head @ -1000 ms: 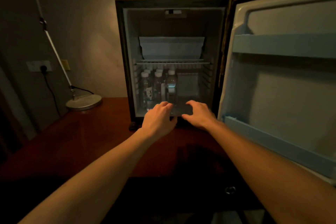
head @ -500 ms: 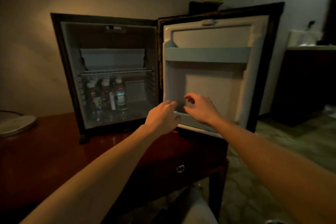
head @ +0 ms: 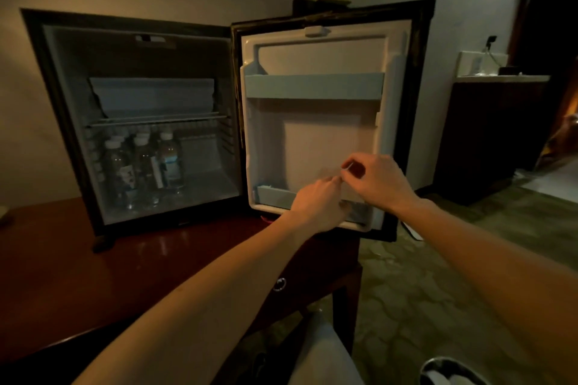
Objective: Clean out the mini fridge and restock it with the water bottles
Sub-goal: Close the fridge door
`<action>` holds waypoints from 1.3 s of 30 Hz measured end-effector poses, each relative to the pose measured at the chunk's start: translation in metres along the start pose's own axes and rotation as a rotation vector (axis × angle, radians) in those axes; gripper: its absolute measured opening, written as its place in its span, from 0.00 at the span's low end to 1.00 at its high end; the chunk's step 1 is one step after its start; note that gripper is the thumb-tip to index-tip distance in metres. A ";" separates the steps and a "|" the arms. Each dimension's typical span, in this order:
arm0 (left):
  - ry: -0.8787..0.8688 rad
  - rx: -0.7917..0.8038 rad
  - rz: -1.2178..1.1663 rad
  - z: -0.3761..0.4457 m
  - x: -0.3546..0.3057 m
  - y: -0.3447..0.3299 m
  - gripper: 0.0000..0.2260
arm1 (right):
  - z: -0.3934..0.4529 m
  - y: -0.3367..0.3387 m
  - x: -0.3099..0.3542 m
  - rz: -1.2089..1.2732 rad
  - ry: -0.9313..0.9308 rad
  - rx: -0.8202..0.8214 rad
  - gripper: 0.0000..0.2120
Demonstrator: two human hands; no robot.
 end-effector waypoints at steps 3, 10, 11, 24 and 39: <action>0.040 0.120 -0.040 0.010 0.003 -0.026 0.23 | -0.015 0.002 -0.016 -0.025 0.030 -0.044 0.06; -0.098 0.128 0.063 0.002 -0.018 -0.044 0.26 | -0.056 0.012 -0.043 -0.126 0.103 -0.131 0.04; -0.093 0.129 0.110 -0.001 -0.017 -0.043 0.27 | -0.062 0.016 -0.044 -0.136 0.124 -0.163 0.04; -0.012 -0.050 -0.121 -0.112 0.046 0.040 0.27 | -0.112 -0.010 0.080 -0.276 0.699 -0.428 0.13; 0.470 -0.465 -0.622 -0.283 0.234 0.127 0.24 | -0.082 -0.135 0.277 0.028 1.046 -0.053 0.21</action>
Point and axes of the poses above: each hand's wrist, its own z-axis towards the middle knuckle, its own y-axis out of the back of the hand, x = y × z, the point moved 9 cm from there along z, towards the middle knuckle, and after that the axes turned 7 degrees about x, right-handed, at the moved point
